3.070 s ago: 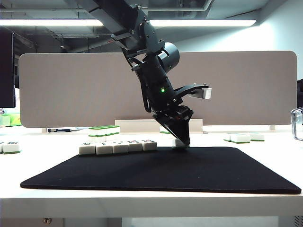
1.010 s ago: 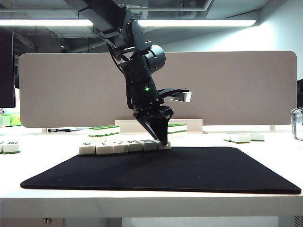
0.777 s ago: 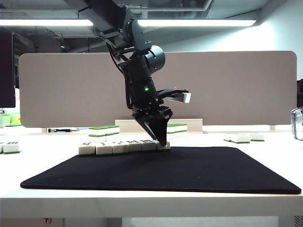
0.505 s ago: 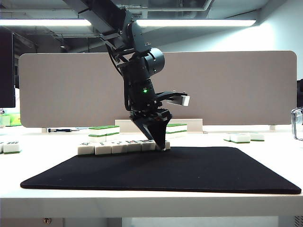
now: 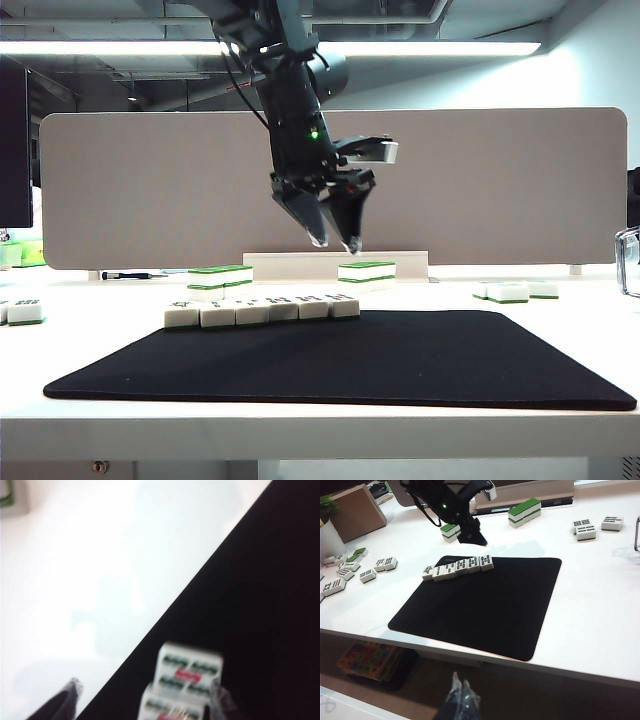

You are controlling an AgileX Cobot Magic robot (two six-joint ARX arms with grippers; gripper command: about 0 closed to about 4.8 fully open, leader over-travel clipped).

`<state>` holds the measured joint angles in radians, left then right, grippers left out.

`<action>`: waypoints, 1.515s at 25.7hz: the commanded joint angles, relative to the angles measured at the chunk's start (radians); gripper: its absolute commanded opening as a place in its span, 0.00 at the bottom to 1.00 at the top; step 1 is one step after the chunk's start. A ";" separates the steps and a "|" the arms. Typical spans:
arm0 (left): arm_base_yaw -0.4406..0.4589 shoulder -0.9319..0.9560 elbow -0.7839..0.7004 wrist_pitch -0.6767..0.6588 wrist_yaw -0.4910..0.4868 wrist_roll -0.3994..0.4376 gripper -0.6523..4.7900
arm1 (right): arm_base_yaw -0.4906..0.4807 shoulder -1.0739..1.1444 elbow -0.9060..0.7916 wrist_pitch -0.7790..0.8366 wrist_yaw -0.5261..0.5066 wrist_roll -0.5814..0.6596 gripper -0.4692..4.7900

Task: Align six mahjong tiles in a row on the table.

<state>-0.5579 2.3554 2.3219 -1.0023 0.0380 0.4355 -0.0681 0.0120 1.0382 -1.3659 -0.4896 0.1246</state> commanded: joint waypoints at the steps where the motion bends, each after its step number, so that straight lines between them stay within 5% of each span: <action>1: 0.013 -0.014 0.012 -0.075 -0.105 -0.006 0.73 | 0.001 -0.012 0.001 0.016 0.002 -0.002 0.09; 5: 0.051 -0.031 0.011 -0.128 -0.103 -0.007 0.56 | 0.000 -0.012 0.001 0.016 0.002 -0.002 0.09; 11: 0.110 -0.093 -0.037 -0.130 -0.104 -0.007 0.53 | 0.000 -0.012 0.001 0.017 0.002 -0.002 0.09; 13: 0.163 -0.143 -0.095 -0.127 -0.104 -0.008 0.27 | 0.000 -0.012 0.001 0.016 0.030 -0.002 0.09; 18: 0.269 -0.173 -0.140 -0.201 -0.093 -0.082 0.21 | 0.000 -0.012 0.001 0.016 0.047 -0.002 0.09; 23: 0.332 -0.173 -0.184 -0.201 0.061 -0.137 0.20 | 0.000 -0.012 0.001 0.016 0.047 -0.002 0.09; 39: 0.340 -0.173 -0.439 -0.046 0.126 -0.111 0.15 | 0.000 -0.012 0.001 0.016 0.046 -0.002 0.09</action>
<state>-0.2172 2.1895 1.8874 -1.0515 0.1352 0.3225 -0.0681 0.0120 1.0378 -1.3663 -0.4450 0.1242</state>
